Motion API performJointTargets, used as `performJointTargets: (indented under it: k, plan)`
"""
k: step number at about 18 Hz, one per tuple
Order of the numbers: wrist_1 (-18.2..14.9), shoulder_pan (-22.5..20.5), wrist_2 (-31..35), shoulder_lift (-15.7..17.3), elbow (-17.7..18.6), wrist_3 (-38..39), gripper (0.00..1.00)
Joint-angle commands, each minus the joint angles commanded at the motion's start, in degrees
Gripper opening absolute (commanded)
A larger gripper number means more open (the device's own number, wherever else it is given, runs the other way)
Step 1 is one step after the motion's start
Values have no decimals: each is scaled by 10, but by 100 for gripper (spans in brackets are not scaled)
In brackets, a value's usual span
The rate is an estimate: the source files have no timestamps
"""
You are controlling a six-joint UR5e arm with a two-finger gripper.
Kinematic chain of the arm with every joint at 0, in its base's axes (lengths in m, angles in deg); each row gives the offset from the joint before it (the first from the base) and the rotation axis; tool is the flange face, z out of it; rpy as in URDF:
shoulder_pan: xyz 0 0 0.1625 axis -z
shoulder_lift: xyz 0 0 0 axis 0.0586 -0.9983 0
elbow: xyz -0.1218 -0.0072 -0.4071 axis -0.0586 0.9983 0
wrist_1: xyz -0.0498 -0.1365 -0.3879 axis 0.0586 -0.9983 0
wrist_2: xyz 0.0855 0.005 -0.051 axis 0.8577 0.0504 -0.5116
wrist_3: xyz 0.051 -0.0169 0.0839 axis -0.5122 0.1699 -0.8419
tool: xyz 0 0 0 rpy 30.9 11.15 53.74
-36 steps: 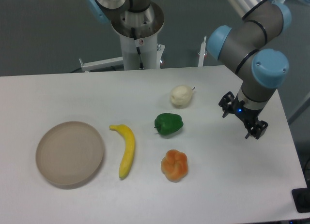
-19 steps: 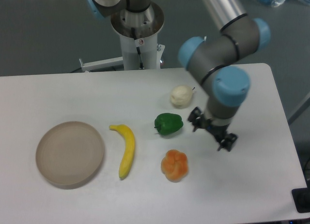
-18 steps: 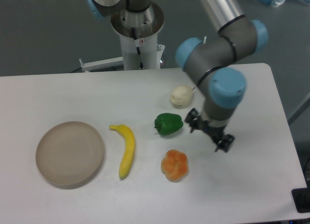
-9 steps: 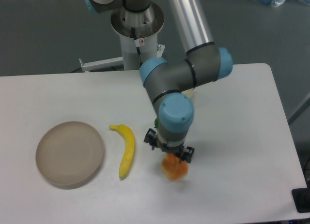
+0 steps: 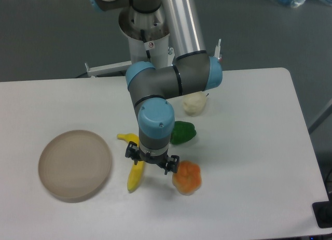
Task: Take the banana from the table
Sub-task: 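Lower the gripper onto the banana and close it around the banana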
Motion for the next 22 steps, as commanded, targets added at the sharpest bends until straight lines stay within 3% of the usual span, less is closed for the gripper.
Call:
performJointTargets:
  k: [7, 15, 16, 20, 22]
  plan:
    - [26, 15, 0, -37, 10, 4, 100]
    - [32, 18, -11, -46, 7, 0, 99]
    - [33, 22, -11, -46, 4, 0, 86]
    - [34, 25, -6, -47, -3, -2, 19]
    - [33, 25, -5, -45, -5, -3, 1]
